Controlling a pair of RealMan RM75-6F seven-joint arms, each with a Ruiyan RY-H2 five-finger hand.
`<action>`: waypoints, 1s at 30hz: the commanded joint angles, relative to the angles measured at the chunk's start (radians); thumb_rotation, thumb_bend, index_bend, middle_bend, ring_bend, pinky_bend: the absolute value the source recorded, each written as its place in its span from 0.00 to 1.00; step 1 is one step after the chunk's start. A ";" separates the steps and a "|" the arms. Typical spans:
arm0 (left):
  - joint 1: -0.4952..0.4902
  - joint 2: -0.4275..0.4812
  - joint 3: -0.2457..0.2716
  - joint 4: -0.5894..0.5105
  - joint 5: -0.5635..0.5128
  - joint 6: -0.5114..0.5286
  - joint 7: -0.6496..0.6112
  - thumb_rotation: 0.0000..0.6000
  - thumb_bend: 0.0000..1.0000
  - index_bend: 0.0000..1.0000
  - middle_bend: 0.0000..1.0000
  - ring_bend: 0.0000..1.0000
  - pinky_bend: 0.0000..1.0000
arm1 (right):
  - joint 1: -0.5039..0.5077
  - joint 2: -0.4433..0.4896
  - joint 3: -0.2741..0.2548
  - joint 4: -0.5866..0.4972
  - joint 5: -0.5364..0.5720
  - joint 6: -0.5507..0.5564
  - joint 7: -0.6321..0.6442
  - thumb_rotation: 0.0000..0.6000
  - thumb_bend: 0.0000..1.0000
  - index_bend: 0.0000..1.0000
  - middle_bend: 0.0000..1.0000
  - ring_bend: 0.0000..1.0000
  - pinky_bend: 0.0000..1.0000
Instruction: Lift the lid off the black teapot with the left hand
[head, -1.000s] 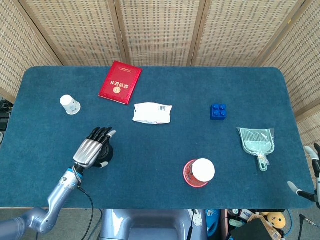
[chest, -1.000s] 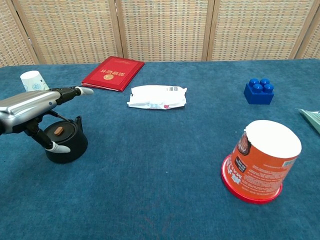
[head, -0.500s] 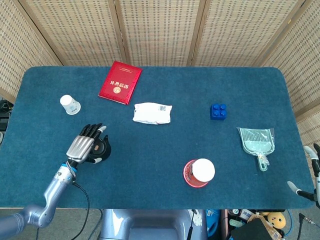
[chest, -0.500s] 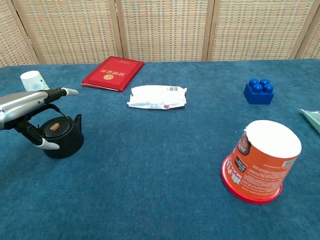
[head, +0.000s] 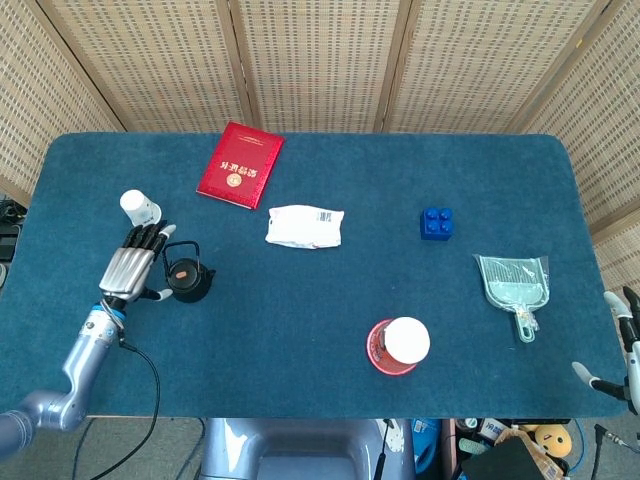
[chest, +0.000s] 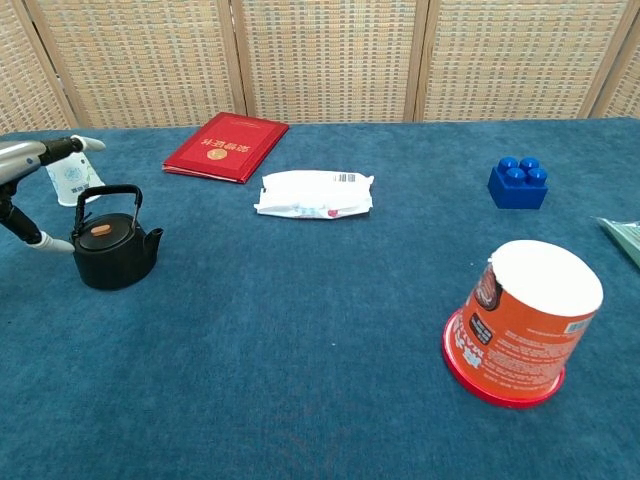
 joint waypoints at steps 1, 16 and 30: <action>0.020 0.068 0.009 -0.085 0.024 0.034 -0.018 1.00 0.11 0.00 0.00 0.00 0.00 | 0.000 0.002 0.000 0.000 0.000 0.000 0.004 1.00 0.00 0.00 0.00 0.00 0.00; -0.038 0.194 -0.068 -0.425 -0.356 -0.016 0.321 1.00 0.15 0.42 0.00 0.00 0.00 | -0.001 0.008 -0.005 -0.003 -0.017 0.004 0.021 1.00 0.00 0.00 0.00 0.00 0.00; -0.131 0.105 -0.070 -0.436 -0.654 0.036 0.518 1.00 0.33 0.44 0.00 0.00 0.00 | -0.001 0.017 -0.005 0.003 -0.017 -0.001 0.055 1.00 0.00 0.00 0.00 0.00 0.00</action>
